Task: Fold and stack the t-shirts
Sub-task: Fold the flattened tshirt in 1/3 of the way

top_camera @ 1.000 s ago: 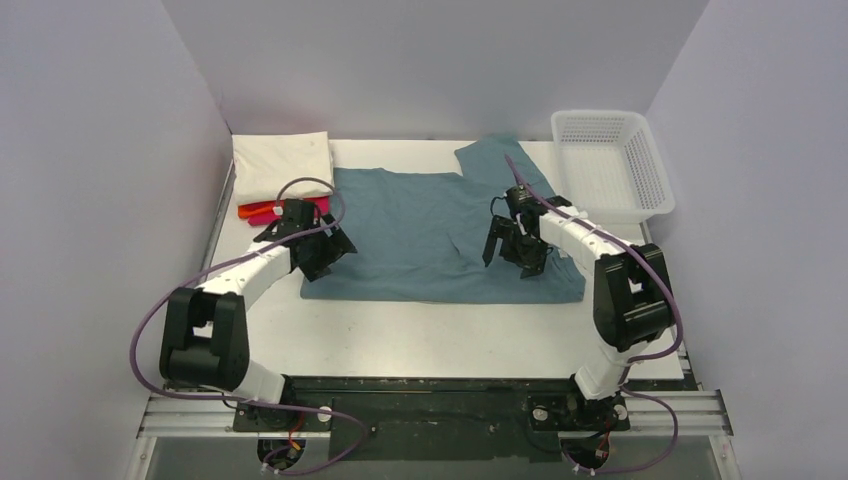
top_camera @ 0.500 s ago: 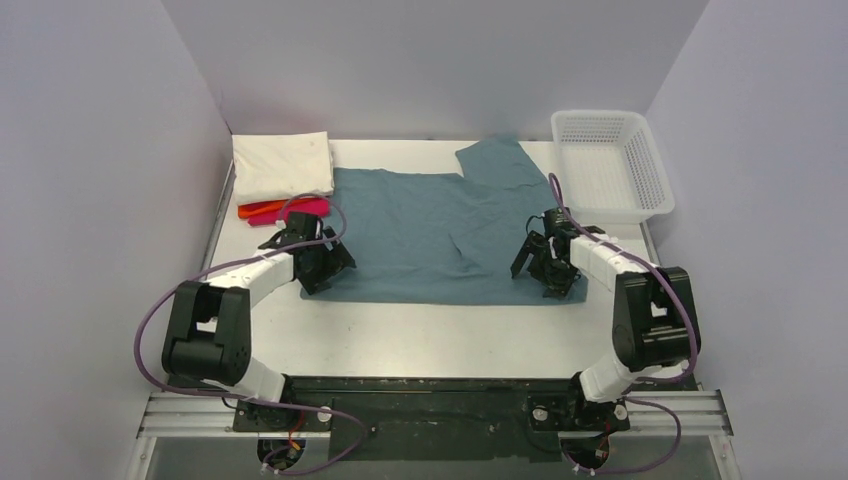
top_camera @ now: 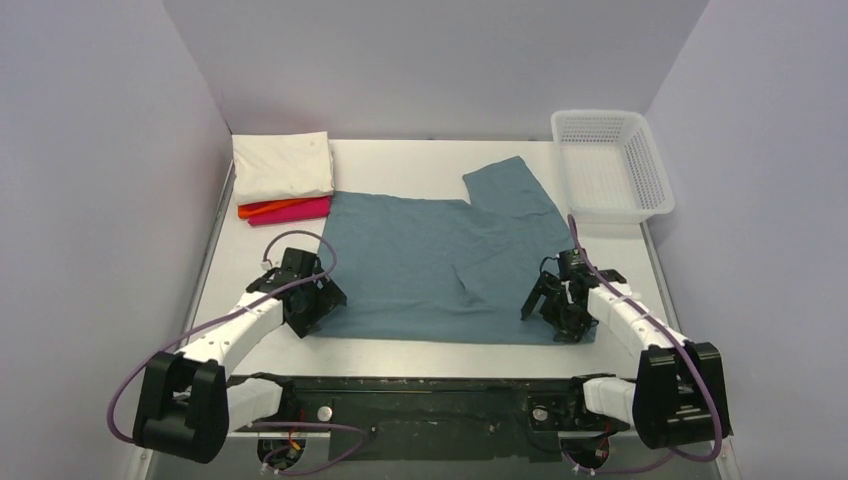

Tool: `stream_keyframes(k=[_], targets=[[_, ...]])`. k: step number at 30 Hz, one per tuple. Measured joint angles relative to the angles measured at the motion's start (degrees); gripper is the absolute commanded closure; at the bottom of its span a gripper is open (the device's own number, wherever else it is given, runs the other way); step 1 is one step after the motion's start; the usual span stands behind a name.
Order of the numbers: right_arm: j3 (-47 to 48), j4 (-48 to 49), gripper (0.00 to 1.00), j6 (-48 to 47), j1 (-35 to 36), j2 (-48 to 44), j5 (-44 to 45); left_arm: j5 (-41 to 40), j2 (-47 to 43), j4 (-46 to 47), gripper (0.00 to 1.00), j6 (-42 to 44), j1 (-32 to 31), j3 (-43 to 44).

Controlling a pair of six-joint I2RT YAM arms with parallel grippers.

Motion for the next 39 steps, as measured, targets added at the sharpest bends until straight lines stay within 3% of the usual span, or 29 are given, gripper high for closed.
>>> stream_keyframes(k=[15,23,26,33,39], targets=[[-5.9,-16.9,0.18,8.1,1.9,-13.2,1.5,-4.7,-21.8,-25.0,0.07,-19.5,-9.1,-7.6],[-5.8,-20.2,0.18,9.4,2.7,-15.7,2.2,-5.6,-27.9,-28.6,0.07,-22.3,-9.8,-7.7],[-2.6,-22.7,0.17,8.7,4.0,-17.5,2.8,-6.0,-26.8,-28.9,0.07,-21.3,-9.8,-4.2],[15.8,-21.8,0.11,1.8,7.5,-18.0,7.5,-10.5,-18.8,-24.5,0.07,-12.0,-9.8,13.5],[28.8,-15.5,0.1,-2.4,6.5,-6.7,10.0,-13.2,2.2,-17.3,0.07,0.0,-8.8,33.2]])
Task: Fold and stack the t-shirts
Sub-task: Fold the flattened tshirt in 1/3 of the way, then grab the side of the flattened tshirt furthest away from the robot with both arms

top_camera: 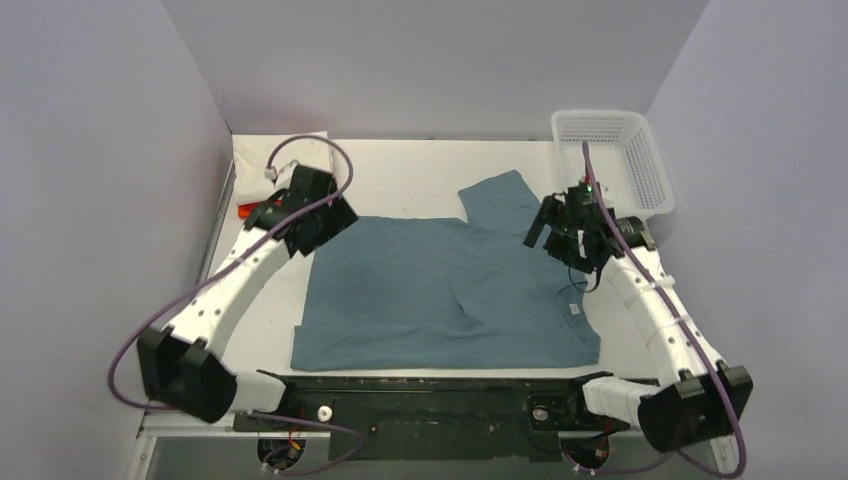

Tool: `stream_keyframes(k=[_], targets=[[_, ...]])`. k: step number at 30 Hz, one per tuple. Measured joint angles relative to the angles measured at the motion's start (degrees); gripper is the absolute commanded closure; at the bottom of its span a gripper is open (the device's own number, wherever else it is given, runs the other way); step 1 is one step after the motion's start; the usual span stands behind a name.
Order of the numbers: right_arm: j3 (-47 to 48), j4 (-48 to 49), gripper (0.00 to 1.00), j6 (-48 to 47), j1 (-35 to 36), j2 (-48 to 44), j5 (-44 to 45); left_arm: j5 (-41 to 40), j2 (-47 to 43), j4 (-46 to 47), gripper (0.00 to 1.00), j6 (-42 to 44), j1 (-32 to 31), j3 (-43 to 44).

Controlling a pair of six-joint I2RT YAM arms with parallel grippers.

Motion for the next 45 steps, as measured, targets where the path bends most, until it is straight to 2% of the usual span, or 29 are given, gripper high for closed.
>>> stream_keyframes(k=[4,6,8,12,17,21,29,45], targets=[[10.2,4.2,0.1,-1.7,-0.7,12.3,0.2,-1.6,16.7,3.1,0.07,6.4,2.3,16.0],[16.5,6.4,0.11,-2.5,-1.0,18.7,0.4,-1.5,23.7,4.9,0.07,9.3,4.0,21.4],[23.0,8.0,0.11,-3.3,-1.3,24.7,0.7,-1.2,30.2,5.6,0.09,12.0,6.0,25.5],[35.9,10.5,0.13,-4.1,-1.7,37.1,1.2,-0.6,41.0,4.7,0.21,15.7,8.4,32.7],[49.6,13.6,0.15,-4.4,-2.1,52.4,1.2,-1.1,51.4,1.6,0.28,18.1,8.9,41.4],[56.4,16.9,0.15,-4.3,-2.5,62.0,1.2,-2.2,56.0,-1.2,0.31,18.0,8.9,46.3],[66.6,22.6,0.14,-1.9,-3.3,75.3,3.0,-5.3,61.2,-5.4,0.38,15.1,9.0,51.4],[71.6,28.7,0.15,8.0,-5.9,84.7,5.5,-9.3,65.1,-10.2,0.45,9.4,9.0,51.4]])
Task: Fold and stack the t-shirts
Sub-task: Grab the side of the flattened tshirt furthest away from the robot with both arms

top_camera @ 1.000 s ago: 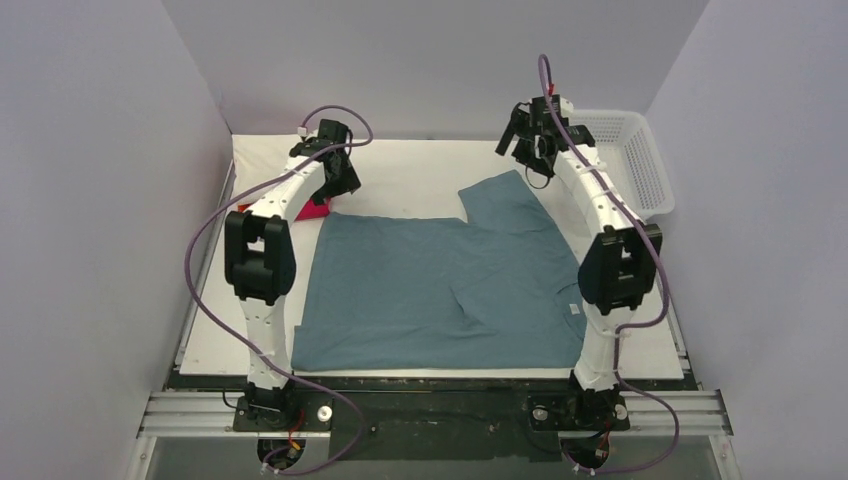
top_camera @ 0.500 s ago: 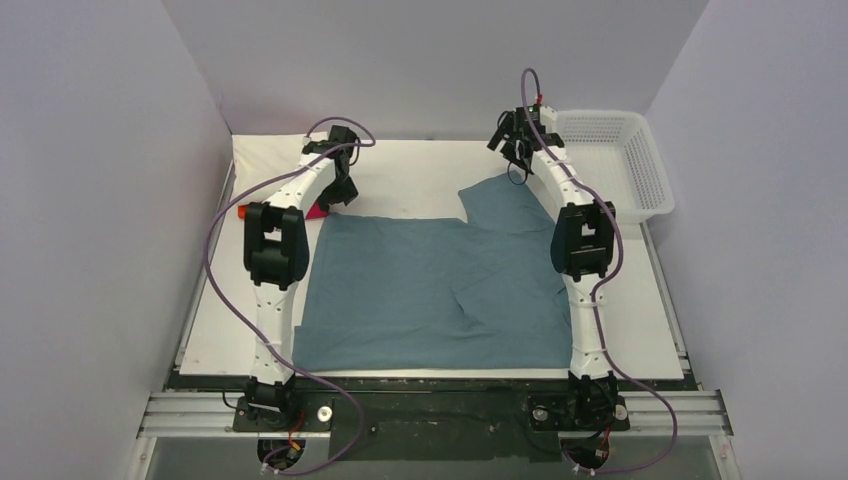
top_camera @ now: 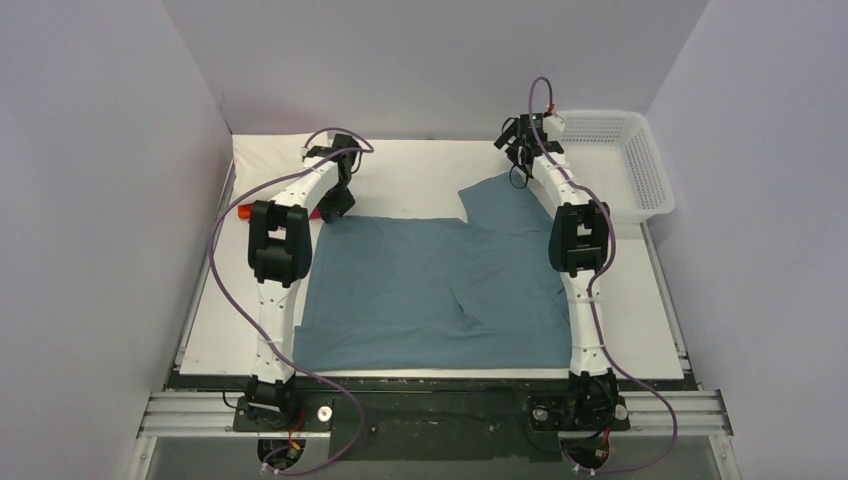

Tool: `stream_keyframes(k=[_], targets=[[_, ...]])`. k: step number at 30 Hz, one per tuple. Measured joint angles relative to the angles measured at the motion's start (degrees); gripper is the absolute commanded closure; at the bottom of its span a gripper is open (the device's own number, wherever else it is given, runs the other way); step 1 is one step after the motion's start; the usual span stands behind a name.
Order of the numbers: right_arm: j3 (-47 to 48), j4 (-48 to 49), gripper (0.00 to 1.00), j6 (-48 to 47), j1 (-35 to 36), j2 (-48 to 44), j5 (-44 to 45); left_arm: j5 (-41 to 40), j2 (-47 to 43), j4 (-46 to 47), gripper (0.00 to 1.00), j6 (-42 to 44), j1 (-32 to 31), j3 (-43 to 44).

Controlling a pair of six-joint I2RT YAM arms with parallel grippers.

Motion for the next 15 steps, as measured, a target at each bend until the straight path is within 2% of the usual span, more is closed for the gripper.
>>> stream_keyframes(k=[11,15], targets=[[1.2,-0.7,0.21,1.1,0.1,2.4,-1.0,-1.0,0.3,-0.5,0.45,-2.2,0.3,0.8],[-0.7,-2.9,0.26,-1.4,0.1,0.7,-0.8,-0.9,0.9,-0.5,0.52,-2.8,0.5,1.5]])
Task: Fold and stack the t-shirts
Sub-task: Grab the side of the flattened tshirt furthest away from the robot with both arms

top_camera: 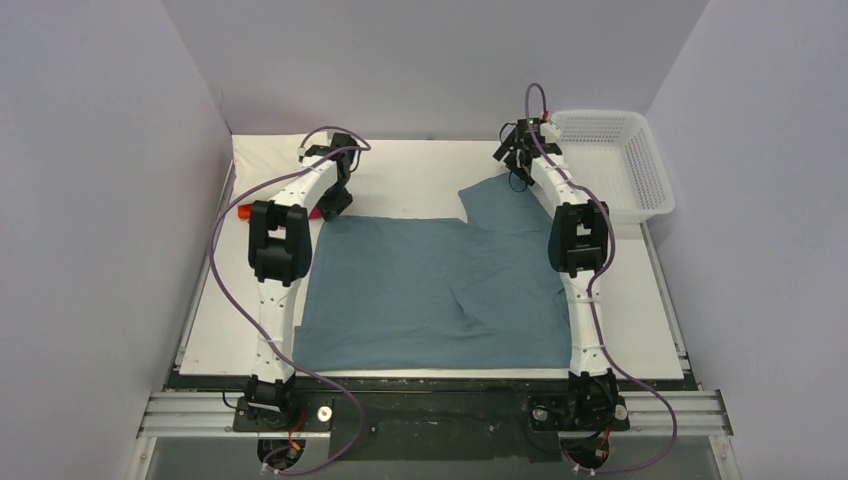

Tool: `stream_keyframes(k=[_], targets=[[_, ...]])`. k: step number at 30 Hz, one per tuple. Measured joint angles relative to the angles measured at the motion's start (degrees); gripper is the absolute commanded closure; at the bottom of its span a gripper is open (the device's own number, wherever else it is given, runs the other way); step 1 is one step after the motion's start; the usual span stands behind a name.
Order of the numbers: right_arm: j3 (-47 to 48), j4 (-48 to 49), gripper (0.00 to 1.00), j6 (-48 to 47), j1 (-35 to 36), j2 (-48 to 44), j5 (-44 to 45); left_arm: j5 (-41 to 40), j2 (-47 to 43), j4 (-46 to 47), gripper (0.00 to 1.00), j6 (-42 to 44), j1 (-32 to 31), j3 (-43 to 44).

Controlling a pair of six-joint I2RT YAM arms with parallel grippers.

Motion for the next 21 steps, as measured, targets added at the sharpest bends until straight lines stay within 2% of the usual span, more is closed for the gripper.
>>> stream_keyframes(k=[8,11,15,19,20,21], targets=[[-1.0,-8.1,0.35,-7.3,1.3,-2.0,0.2,0.0,0.9,-0.6,0.69,-0.5,0.1,0.3],[-1.0,-10.1,0.42,-9.9,2.3,-2.1,0.6,0.2,0.9,-0.7,0.82,-0.6,0.1,0.3],[-0.7,-11.9,0.65,-12.1,3.1,-2.1,0.8,0.2,0.9,-1.0,0.99,-0.6,0.2,0.3],[-0.2,-14.4,0.86,-12.5,3.5,-2.1,1.0,0.2,0.9,-1.0,1.0,-0.6,0.2,0.3],[0.0,-15.0,0.96,-12.6,3.5,-2.1,1.0,0.3,0.9,-1.0,1.0,-0.6,0.2,0.3],[0.0,-15.5,0.99,-12.7,3.5,-2.1,1.2,0.3,0.9,-1.0,1.0,-0.6,0.2,0.3]])
